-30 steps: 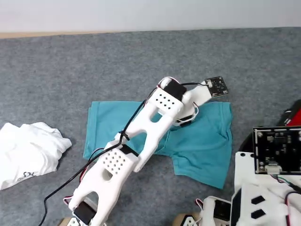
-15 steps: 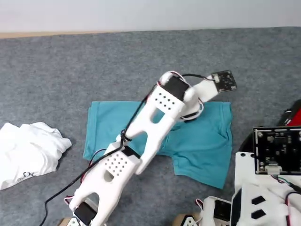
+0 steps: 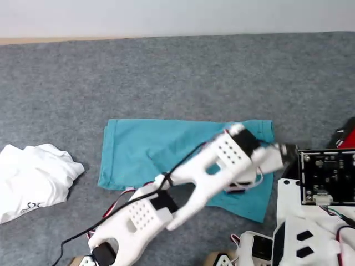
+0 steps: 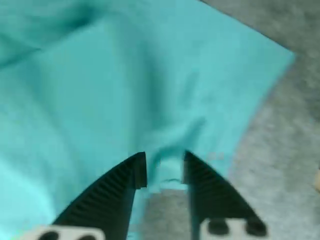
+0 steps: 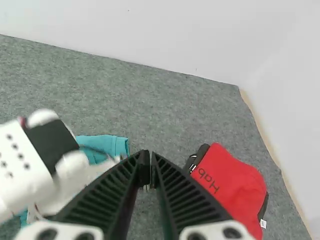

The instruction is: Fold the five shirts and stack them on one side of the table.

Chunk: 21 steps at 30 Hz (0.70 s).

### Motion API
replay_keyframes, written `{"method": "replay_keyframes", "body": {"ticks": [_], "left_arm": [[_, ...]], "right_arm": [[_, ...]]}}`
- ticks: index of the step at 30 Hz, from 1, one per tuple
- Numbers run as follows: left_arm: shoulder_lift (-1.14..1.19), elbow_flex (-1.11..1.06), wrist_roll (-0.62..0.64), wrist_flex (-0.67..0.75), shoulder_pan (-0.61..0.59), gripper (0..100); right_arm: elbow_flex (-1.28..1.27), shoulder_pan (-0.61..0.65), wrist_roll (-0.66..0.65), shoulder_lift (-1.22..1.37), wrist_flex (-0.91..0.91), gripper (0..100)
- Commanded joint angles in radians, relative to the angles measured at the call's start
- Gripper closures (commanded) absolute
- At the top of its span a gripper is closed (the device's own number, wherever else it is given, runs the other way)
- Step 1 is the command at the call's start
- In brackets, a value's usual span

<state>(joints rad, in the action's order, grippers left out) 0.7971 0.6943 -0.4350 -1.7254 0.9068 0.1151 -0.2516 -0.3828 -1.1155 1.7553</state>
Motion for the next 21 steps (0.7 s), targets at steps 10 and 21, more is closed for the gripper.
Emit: {"method": "replay_keyframes", "body": {"ticks": [10,21], "left_arm": [[-0.064,-0.090,-0.011,-0.018,0.055,79],[0.137,0.076,-0.037,-0.020,0.015,81]], "right_arm": [[-0.044,-0.013,0.008,0.001,0.038,98.8],[-0.052,-0.013,0.008,-0.001,0.036,98.8]]}}
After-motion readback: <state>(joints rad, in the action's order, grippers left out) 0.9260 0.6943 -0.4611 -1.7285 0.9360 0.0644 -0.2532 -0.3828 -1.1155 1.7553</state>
